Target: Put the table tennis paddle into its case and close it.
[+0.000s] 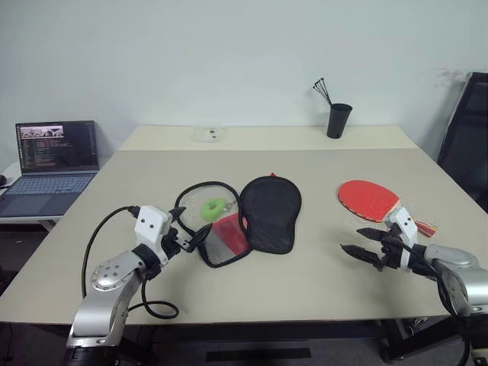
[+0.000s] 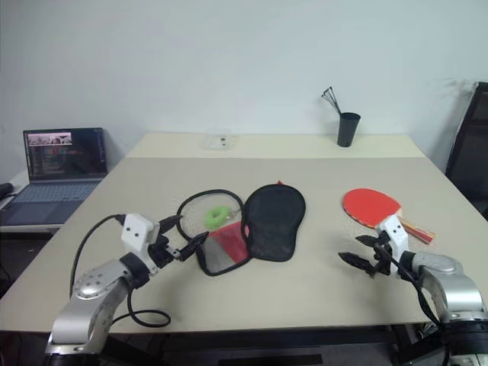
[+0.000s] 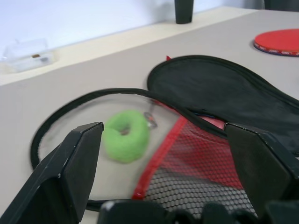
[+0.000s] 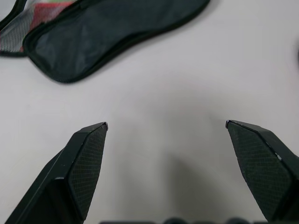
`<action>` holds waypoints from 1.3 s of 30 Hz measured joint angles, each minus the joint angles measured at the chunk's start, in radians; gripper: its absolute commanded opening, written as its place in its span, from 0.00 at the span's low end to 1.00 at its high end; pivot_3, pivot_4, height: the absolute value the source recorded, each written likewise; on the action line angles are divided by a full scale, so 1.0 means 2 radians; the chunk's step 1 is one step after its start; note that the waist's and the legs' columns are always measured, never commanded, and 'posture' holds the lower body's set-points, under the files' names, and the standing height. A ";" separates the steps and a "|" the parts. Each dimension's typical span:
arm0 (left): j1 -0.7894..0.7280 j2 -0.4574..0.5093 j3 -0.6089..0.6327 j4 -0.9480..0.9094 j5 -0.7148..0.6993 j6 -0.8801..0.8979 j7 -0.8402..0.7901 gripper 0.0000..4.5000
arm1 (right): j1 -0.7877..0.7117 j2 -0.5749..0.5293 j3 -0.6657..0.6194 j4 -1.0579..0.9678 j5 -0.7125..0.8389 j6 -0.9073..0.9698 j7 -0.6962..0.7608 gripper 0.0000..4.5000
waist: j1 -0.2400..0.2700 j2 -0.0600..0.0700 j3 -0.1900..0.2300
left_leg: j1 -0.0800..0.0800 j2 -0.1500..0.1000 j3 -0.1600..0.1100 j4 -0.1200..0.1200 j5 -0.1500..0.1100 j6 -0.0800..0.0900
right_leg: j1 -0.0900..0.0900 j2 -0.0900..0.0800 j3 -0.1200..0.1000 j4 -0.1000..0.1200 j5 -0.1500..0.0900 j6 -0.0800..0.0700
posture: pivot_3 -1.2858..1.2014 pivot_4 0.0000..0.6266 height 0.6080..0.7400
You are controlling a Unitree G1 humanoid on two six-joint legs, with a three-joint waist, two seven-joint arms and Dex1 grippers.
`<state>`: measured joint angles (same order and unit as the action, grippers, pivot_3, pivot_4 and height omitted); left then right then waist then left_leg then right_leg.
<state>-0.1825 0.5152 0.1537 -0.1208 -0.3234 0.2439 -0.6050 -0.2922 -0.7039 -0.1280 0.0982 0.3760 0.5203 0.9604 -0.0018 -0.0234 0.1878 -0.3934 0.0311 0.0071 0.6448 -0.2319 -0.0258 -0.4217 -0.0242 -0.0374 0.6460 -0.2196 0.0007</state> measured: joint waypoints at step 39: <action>-0.101 0.092 0.013 0.089 -0.069 0.030 -0.210 1.00 | -0.071 0.091 0.047 -0.091 0.021 0.087 -0.112 0.99 | -0.001 0.000 0.000 | -0.001 0.000 -0.001 0.000 0.000 0.000 | 0.000 0.000 -0.001 0.000 0.000 0.000 | 0.52 0.24 1.00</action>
<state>-0.3844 0.6983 0.1794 0.0578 -0.4614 0.3030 -1.0247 -0.4347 -0.5211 -0.0342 -0.0840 0.4187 0.6939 0.7356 -0.0028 -0.0235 0.1878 -0.3949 0.0311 0.0056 0.6445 -0.2321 -0.0260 -0.4225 -0.0240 -0.0391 0.6455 -0.2197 0.0006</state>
